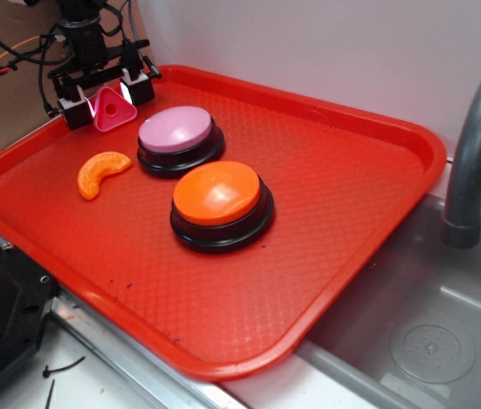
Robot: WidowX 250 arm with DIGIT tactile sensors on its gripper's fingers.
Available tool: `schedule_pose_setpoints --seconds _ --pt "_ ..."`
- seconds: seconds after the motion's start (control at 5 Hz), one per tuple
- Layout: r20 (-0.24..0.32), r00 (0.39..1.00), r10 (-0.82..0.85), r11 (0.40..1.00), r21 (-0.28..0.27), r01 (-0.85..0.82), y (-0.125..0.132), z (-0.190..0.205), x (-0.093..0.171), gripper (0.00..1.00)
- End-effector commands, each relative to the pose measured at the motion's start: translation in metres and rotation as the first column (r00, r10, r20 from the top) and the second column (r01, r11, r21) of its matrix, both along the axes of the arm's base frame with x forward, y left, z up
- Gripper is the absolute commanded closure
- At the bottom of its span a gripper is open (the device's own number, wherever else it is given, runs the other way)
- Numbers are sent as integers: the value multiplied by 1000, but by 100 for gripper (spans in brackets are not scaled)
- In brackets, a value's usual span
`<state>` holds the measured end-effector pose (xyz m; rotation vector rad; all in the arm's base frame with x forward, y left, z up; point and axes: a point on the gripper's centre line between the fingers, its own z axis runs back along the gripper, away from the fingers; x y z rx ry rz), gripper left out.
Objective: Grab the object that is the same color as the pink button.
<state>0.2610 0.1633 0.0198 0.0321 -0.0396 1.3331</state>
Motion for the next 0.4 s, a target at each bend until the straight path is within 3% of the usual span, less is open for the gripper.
schedule_pose_setpoints --seconds 0.0,0.2 --pt "61 998 12 1000 -2 -12 10 15 -12 100" --pt "52 998 -21 1000 11 20 11 19 -10 100"
